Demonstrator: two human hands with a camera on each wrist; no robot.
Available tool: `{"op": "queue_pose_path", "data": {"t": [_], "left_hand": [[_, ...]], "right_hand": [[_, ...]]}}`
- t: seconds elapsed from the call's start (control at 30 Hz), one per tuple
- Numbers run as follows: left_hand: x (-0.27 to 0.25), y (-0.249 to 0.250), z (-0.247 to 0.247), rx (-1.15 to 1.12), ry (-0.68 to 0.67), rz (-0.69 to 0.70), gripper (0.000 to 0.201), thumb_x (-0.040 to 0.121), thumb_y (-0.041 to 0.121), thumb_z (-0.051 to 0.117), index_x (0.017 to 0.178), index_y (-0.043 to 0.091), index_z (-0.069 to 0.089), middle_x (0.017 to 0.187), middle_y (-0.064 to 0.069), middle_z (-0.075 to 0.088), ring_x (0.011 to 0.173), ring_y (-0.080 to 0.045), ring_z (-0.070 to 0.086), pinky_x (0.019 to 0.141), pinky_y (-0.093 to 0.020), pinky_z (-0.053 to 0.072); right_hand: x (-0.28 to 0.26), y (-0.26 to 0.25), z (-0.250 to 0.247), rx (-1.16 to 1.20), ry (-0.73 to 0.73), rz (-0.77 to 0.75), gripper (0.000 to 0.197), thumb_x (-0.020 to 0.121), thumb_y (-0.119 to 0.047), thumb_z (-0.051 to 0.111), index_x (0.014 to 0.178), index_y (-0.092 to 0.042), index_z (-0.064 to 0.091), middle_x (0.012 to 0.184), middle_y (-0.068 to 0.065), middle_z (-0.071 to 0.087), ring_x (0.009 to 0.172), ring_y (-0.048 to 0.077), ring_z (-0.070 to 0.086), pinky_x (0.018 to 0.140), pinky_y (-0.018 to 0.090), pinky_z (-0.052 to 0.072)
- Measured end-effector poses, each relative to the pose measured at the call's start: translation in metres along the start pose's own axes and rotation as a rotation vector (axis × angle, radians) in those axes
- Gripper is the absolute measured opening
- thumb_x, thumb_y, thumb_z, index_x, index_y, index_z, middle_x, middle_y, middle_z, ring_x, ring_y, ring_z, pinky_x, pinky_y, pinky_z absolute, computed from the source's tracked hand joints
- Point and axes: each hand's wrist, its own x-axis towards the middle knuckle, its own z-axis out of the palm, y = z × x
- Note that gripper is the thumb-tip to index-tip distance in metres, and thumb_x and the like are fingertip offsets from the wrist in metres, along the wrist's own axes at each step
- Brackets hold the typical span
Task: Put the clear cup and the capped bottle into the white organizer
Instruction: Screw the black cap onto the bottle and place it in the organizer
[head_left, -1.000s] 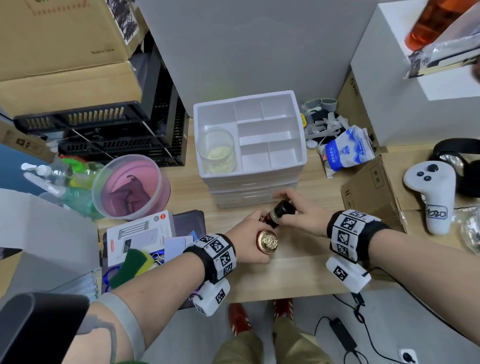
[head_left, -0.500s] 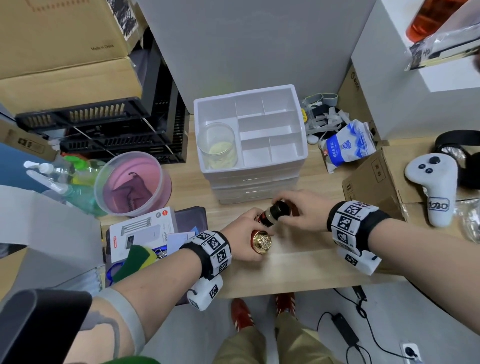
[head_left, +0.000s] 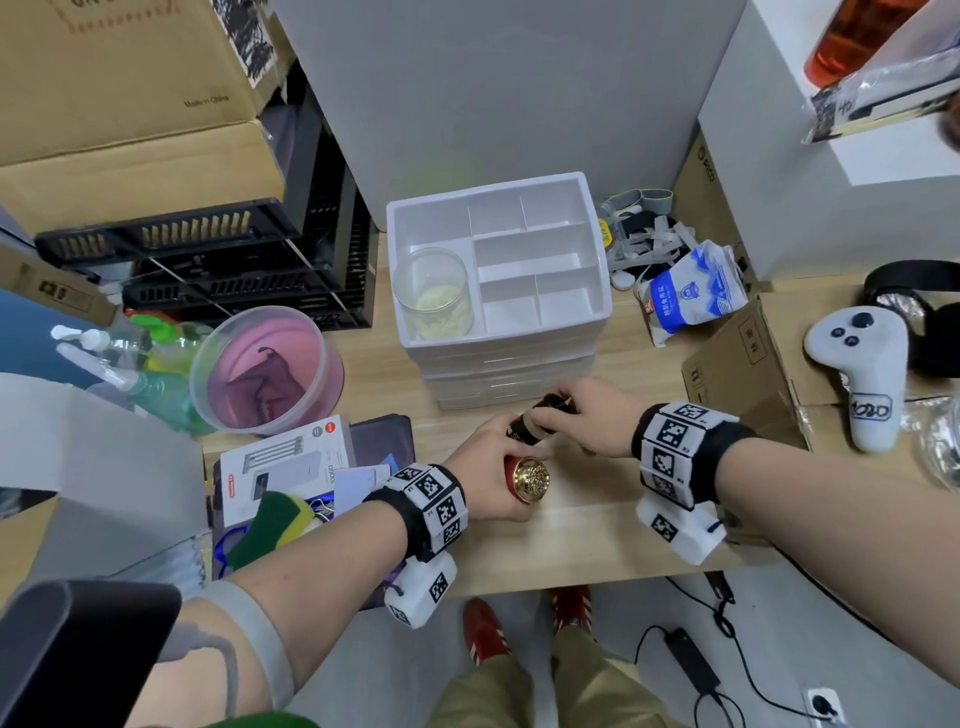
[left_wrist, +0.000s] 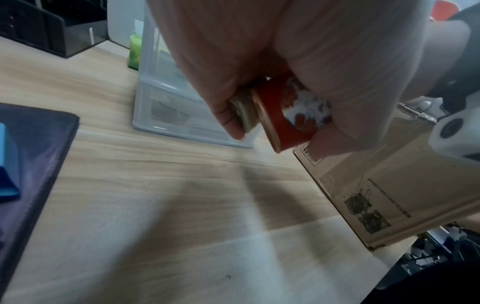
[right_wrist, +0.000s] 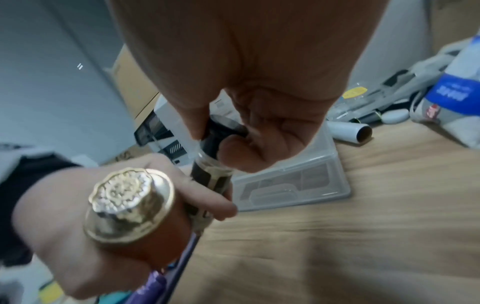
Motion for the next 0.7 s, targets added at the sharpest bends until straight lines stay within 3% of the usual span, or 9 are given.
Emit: {"op": "queue_pose_path", "data": {"t": [0.2, 0.37, 0.43, 0.53, 0.63, 0.7], "left_hand": [[-0.004, 0.001, -0.001, -0.01, 0.006, -0.049, 0.069, 0.058, 0.022, 0.089, 0.125, 0.025, 0.071, 0.142, 0.005, 0.037, 0.123, -0.013, 0.05, 0.102, -0.018, 0.04], [-0.006, 0.014, -0.007, -0.039, -0.023, -0.023, 0.058, 0.053, 0.028, 0.08, 0.111, 0.024, 0.077, 0.132, 0.003, 0.039, 0.117, -0.016, 0.053, 0.102, -0.023, 0.046], [-0.008, 0.02, -0.011, -0.068, -0.036, -0.015, 0.053, 0.051, 0.031, 0.075, 0.103, 0.022, 0.078, 0.129, 0.001, 0.041, 0.108, -0.015, 0.057, 0.096, -0.021, 0.048], [-0.014, 0.036, -0.026, -0.137, -0.032, 0.001, 0.056, 0.047, 0.039, 0.07, 0.098, 0.016, 0.077, 0.126, -0.003, 0.046, 0.101, -0.018, 0.063, 0.091, -0.023, 0.053], [-0.024, 0.059, -0.072, -0.253, 0.077, -0.001, 0.074, 0.048, 0.042, 0.076, 0.116, 0.017, 0.062, 0.118, -0.003, 0.058, 0.094, -0.013, 0.066, 0.085, -0.027, 0.056], [-0.03, 0.076, -0.115, -0.245, 0.181, 0.028, 0.063, 0.051, 0.049, 0.081, 0.102, 0.022, 0.055, 0.11, -0.006, 0.058, 0.087, -0.011, 0.061, 0.081, -0.029, 0.054]], "right_hand": [[0.002, -0.006, 0.007, 0.074, 0.048, 0.055, 0.046, 0.085, -0.044, 0.062, 0.082, 0.002, 0.066, 0.063, 0.007, 0.06, 0.055, 0.02, 0.052, 0.054, 0.031, 0.041], [-0.009, -0.009, -0.001, 0.251, 0.048, 0.068, 0.027, 0.083, -0.038, 0.066, 0.08, -0.011, 0.061, 0.059, -0.001, 0.061, 0.045, 0.014, 0.057, 0.046, 0.025, 0.046], [-0.015, -0.012, -0.006, 0.269, 0.042, 0.02, 0.022, 0.08, -0.036, 0.07, 0.087, -0.017, 0.061, 0.071, -0.003, 0.066, 0.056, 0.013, 0.063, 0.055, 0.026, 0.051], [-0.024, -0.023, -0.026, 0.179, 0.085, -0.105, 0.034, 0.073, -0.036, 0.077, 0.098, -0.019, 0.063, 0.088, -0.004, 0.069, 0.079, 0.01, 0.065, 0.078, 0.03, 0.054], [-0.031, -0.046, -0.06, 0.2, 0.169, -0.232, 0.03, 0.072, -0.025, 0.08, 0.096, -0.017, 0.063, 0.085, -0.006, 0.068, 0.076, 0.002, 0.062, 0.074, 0.018, 0.05], [-0.031, -0.063, -0.085, 0.191, 0.268, -0.295, 0.027, 0.071, -0.022, 0.078, 0.093, -0.021, 0.062, 0.084, -0.005, 0.067, 0.077, 0.004, 0.062, 0.072, 0.017, 0.051]]}}
